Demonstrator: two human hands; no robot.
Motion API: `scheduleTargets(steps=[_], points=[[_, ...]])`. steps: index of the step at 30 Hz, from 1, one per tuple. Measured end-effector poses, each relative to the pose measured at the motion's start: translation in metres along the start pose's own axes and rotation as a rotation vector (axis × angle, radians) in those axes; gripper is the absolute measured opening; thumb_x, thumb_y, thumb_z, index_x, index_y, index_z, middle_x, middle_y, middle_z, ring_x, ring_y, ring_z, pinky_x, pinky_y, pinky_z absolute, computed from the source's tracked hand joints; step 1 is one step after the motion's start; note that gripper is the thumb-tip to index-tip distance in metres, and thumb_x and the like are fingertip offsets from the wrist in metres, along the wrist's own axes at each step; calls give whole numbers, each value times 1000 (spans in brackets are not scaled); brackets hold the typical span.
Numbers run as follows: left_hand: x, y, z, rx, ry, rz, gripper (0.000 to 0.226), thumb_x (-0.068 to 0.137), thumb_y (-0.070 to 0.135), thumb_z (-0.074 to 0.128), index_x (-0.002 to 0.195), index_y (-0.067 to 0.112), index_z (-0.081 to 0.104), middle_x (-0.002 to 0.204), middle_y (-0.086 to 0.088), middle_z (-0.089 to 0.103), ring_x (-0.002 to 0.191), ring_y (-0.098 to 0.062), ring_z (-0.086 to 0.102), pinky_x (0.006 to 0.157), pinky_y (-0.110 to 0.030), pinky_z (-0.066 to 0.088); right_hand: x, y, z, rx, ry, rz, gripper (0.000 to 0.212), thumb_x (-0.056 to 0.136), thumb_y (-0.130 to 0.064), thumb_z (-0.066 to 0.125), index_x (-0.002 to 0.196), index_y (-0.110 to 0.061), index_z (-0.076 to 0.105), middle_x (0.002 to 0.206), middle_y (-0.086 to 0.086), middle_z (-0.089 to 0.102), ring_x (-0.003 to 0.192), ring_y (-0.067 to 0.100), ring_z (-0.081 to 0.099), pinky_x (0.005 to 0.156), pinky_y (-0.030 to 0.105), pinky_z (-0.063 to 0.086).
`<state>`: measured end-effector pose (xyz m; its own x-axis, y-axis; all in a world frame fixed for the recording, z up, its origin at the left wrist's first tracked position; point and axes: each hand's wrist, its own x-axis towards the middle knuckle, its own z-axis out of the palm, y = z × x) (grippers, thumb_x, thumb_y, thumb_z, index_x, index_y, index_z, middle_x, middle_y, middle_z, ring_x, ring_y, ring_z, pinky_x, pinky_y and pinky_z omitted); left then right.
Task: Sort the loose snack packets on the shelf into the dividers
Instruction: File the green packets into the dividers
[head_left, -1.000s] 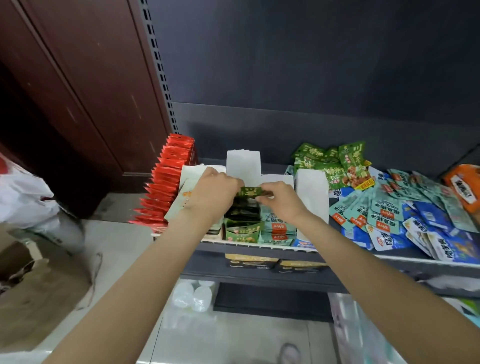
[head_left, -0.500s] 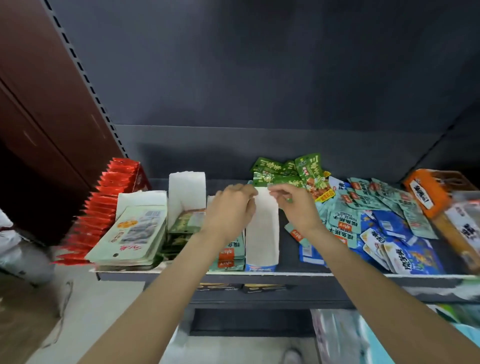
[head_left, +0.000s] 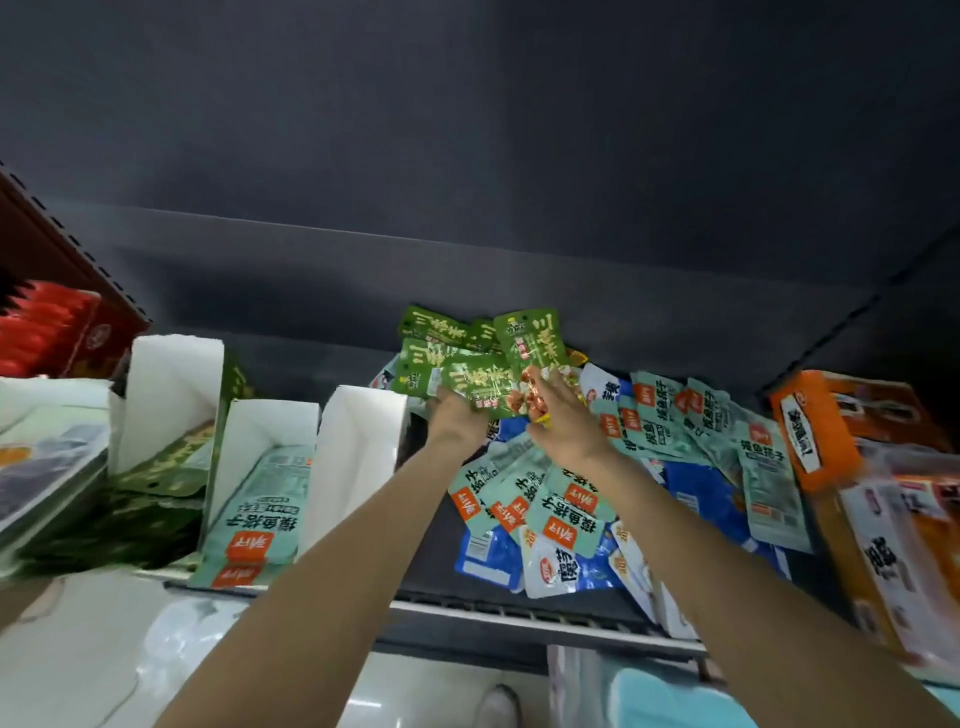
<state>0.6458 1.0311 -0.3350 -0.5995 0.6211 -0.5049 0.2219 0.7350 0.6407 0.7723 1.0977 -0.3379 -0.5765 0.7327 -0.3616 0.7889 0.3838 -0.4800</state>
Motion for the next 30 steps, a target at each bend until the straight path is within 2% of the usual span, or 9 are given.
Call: scheduleTargets(steps=[6,9,12,16,20,22,24,26,30], points=[[5,4,4,1,192,-23,44,90,20,60,122,-4,40,124,-23,51,112,-32,52,89,-36,46,5,12,4,23,-5,-32,75,96,-24,49,149,-29,-3,157,-6,-15,144,18,8,115,55,15],[0,4,-2,79,238,59,22,88,19,65,89,1,52,101,-20,60,96,-31,58,74,-35,44,2,12,0,-4,-36,-41,75,95,-24,49,150,-26,-3,157,-4,-16,145,19,7,115,54,15],[-9,6,-9,264,284,148,22,92,15,60,101,-5,56,107,-22,60,99,-36,59,77,-38,47,1,8,-8,25,-46,-45,72,96,-22,48,150,-23,2,158,-1,-10,145,21,4,118,45,12],[-29,9,-15,532,354,315,23,95,-1,42,115,-3,54,112,-18,62,102,-29,61,75,-33,49,-7,-7,-12,111,25,-52,70,95,-20,51,151,-22,8,158,3,3,145,19,6,115,35,14],[-54,8,-40,324,351,560,18,97,0,42,103,0,59,89,-19,66,82,-36,63,67,-36,46,-27,-35,-18,212,200,-183,78,91,-14,57,150,-26,8,158,-4,7,145,15,6,117,38,12],[-67,3,-61,208,389,677,17,97,4,43,93,1,59,71,-14,60,65,-33,53,60,-32,38,-37,-51,-21,242,267,-264,72,90,-14,59,149,-24,19,155,-3,20,143,15,16,115,36,18],[-81,-3,-88,119,428,760,18,99,11,44,89,4,58,62,-3,48,56,-24,40,55,-26,27,-44,-68,-22,256,338,-339,53,89,-19,62,138,-18,42,140,1,46,132,17,38,109,32,31],[-93,-14,-119,78,429,852,18,99,16,46,94,8,61,64,3,50,57,-20,44,56,-27,32,-50,-90,-20,265,410,-378,34,86,-22,65,118,-12,58,114,0,63,109,16,56,90,23,42],[-108,-52,-184,37,442,943,15,93,25,54,101,19,66,78,8,67,67,-14,60,64,-29,49,-65,-149,-7,297,537,-473,15,82,-18,69,93,-10,64,88,0,66,78,12,58,63,19,37]])
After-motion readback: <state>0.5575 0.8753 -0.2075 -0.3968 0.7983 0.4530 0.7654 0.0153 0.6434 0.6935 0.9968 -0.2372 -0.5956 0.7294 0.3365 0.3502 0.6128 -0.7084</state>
